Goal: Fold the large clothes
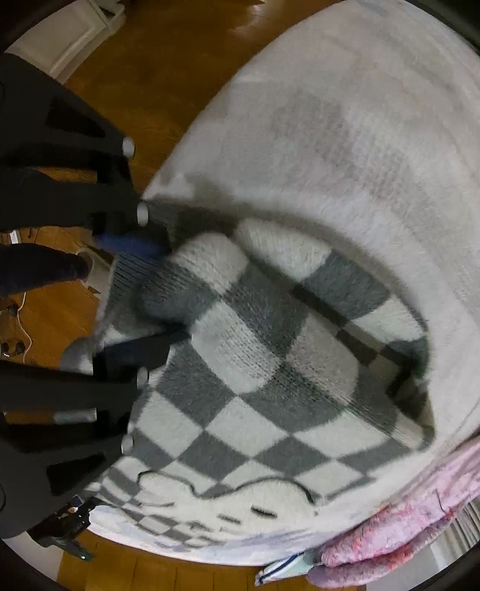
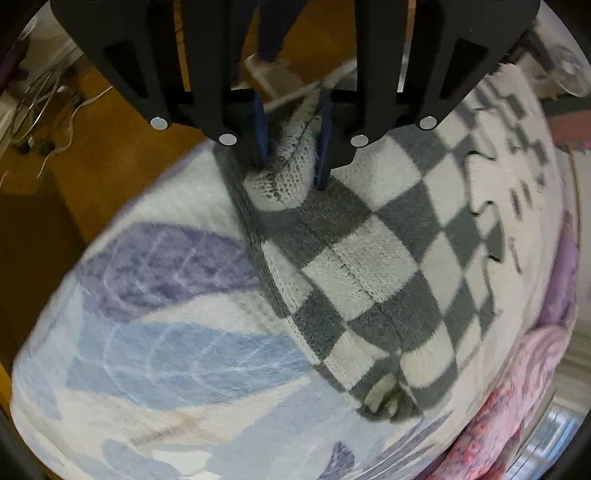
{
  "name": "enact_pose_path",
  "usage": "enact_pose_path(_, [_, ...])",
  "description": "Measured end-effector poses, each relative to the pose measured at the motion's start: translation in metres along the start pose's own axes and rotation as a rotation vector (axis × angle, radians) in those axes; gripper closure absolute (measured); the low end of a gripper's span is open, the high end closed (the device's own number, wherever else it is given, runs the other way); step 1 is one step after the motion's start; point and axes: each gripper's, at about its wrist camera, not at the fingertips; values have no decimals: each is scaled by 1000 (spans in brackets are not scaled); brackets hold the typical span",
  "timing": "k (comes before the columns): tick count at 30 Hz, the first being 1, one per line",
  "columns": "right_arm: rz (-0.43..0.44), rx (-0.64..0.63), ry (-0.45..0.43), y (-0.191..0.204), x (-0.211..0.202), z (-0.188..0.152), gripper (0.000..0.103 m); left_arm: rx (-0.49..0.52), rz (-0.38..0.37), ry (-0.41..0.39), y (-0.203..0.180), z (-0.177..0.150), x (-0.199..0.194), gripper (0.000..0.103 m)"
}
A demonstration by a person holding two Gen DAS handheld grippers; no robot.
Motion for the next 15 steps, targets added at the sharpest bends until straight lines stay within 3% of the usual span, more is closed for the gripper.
enact_pose_path(3, [36,55,11,-2,-28,-3,75,23,-7,-1,7,1,-19,52])
enact_pose_path(4, [14,25,-2,4,-41,-4,75,19,-9,0,9,3,-24,51])
enact_pose_path(7, [-195,-86,-69,25,-69,-3,66,-35,-18,-8,20,6,-40,47])
enact_pose_path(8, [-216,-113,-91,31,-74,0,66,-56,-24,-28,21,11,-46,47])
enact_pose_path(10, [-166,-198,-140,57,-82,6,66,-68,-25,-63,23,14,-53,33])
enact_pose_path(11, [-129,-226,-147,68,-80,7,70,-63,-27,-79,22,18,-53,31])
enact_pose_path(15, [23,-408,-119,155,-49,26,102,-35,11,-63,21,43,-37,26])
Point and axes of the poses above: each gripper's, at about its wrist camera, not at the fingertips, and x roughly the way its jaws point, y to its left, z to its top, and after that the axes turned 5 degrees about y, right-handed
